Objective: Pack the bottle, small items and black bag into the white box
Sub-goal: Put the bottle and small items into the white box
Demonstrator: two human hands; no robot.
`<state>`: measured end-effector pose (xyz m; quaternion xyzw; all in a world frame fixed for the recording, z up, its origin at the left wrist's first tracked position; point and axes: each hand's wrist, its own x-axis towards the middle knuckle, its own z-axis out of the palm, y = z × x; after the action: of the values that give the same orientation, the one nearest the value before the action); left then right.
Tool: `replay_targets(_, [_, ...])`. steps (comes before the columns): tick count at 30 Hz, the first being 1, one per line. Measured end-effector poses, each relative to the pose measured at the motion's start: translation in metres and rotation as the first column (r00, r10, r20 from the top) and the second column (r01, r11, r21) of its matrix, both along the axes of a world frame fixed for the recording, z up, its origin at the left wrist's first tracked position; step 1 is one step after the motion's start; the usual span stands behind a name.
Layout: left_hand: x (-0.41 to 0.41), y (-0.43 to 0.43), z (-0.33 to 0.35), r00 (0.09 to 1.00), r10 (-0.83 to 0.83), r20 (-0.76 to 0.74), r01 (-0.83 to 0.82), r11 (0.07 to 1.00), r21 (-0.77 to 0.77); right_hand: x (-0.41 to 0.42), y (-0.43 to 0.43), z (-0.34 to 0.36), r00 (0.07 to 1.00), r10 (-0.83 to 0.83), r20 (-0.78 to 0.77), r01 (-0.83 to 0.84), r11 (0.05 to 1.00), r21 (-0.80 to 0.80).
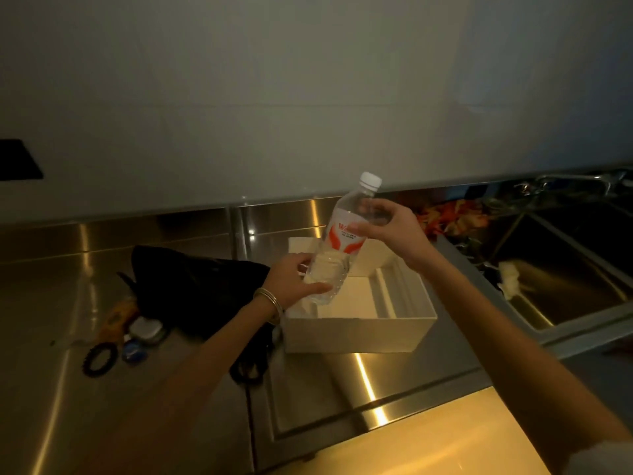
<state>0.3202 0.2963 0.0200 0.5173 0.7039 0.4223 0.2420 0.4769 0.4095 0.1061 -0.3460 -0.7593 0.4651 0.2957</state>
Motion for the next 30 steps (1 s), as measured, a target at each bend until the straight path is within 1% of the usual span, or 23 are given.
replay_targets(2, [0.015, 0.016, -0.007, 1.0, 0.015, 0.007, -0.015, 0.999, -0.03, 0.012, 0.013, -0.006, 1.0, 0.0, 0.005, 0.0, 1.0, -0.012])
replay_targets(5, [0.028, 0.031, -0.022, 0.999, 0.037, 0.0, -0.036, 0.992, -0.117, 0.022, 0.03, -0.027, 1.0, -0.009, 0.016, 0.01, 0.997, -0.071])
replay_targets(8, [0.033, 0.036, -0.032, 0.997, 0.048, -0.052, -0.058, 0.977, -0.203, 0.021, 0.042, -0.051, 1.0, 0.004, 0.018, -0.002, 0.991, -0.137])
replay_targets(11, [0.03, 0.033, -0.037, 0.994, 0.081, -0.078, -0.098, 0.961, -0.258, 0.007, 0.049, -0.075, 0.998, 0.028, 0.057, -0.019, 0.989, -0.147])
replay_targets(15, [0.009, 0.021, -0.037, 0.982, 0.174, -0.077, -0.187, 0.957, -0.22, -0.023, 0.056, -0.107, 0.99, 0.051, 0.13, -0.028, 0.984, -0.175])
replay_targets(21, [-0.016, 0.0, -0.039, 0.957, 0.276, -0.083, -0.285, 0.952, -0.111, -0.068, 0.068, -0.125, 0.985, 0.097, 0.142, -0.049, 0.95, -0.31])
replay_targets(24, [-0.024, -0.007, -0.041, 0.945, 0.313, -0.098, -0.32, 0.945, -0.072, -0.09, 0.078, -0.127, 0.969, 0.145, 0.2, -0.08, 0.95, -0.301])
replay_targets(26, [-0.028, -0.009, -0.043, 0.938, 0.323, -0.124, -0.331, 0.942, -0.053, -0.101, 0.08, -0.131, 0.958, 0.144, 0.248, -0.073, 0.958, -0.277])
replay_targets(28, [-0.031, -0.01, -0.044, 0.933, 0.334, -0.134, -0.341, 0.939, -0.036, -0.108, 0.076, -0.137, 0.935, 0.147, 0.323, -0.064, 0.965, -0.254])
replay_targets(30, [-0.034, -0.009, -0.045, 0.934, 0.327, -0.143, -0.335, 0.942, -0.036, -0.112, 0.07, -0.141, 0.91, 0.176, 0.376, -0.074, 0.96, -0.27])
